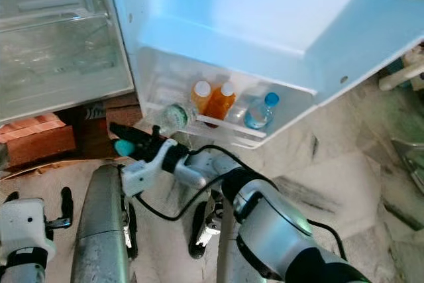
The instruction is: Restocking fridge
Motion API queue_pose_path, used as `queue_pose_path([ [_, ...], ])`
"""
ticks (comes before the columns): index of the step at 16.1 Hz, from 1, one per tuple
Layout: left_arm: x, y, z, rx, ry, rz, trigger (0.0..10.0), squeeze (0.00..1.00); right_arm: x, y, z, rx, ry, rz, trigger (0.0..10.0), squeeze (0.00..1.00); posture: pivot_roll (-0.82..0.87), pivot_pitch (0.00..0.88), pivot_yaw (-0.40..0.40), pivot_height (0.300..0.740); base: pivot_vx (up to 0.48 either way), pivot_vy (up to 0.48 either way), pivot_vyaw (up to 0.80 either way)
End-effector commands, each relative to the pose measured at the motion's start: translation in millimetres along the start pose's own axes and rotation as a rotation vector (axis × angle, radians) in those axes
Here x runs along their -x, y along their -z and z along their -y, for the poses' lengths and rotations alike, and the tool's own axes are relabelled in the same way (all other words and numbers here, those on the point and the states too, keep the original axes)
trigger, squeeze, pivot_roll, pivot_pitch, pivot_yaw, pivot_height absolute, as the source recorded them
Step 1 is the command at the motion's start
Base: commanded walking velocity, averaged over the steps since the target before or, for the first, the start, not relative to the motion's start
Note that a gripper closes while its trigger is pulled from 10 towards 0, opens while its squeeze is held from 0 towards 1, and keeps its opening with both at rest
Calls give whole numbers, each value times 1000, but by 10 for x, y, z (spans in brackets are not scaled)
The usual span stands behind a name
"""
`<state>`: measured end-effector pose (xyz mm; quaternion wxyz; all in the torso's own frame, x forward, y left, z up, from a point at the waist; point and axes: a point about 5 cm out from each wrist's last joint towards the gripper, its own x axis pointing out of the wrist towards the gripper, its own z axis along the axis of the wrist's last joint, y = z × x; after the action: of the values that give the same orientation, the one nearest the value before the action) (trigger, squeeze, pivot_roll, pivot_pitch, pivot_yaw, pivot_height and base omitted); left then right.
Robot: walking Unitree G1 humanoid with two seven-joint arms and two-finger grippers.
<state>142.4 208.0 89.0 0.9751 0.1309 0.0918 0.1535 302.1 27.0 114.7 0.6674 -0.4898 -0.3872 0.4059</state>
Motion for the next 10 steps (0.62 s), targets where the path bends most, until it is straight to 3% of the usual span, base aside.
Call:
queue_pose_path([
  [1, 70, 45, 5, -8, 12, -33, 10000, 0, 92, 87, -64, -5, -22, -62, 10000, 0, 468, 427, -183, 563, 0, 0, 0],
  [3, 118, 42, -2, -10, 16, -41, 10000, 0, 171, 134, -143, 49, -31, -89, 10000, 0, 474, 443, -179, 563, 0, 0, 0],
  [8, 154, 17, -24, -28, 27, -44, 10000, 0, -229, -203, 437, -33, 318, 179, 10000, 0, 473, 467, -175, 563, 0, 0, 0],
  [9, 173, 7, -23, -34, 32, -42, 10000, 0, -251, -202, 449, -22, 322, 173, 10000, 0, 472, 474, -173, 563, 0, 0, 0],
  [10, 201, -8, -16, -41, 45, -43, 10000, 0, -238, -125, 398, -25, 304, 92, 10000, 0, 471, 481, -172, 563, 0, 0, 0],
])
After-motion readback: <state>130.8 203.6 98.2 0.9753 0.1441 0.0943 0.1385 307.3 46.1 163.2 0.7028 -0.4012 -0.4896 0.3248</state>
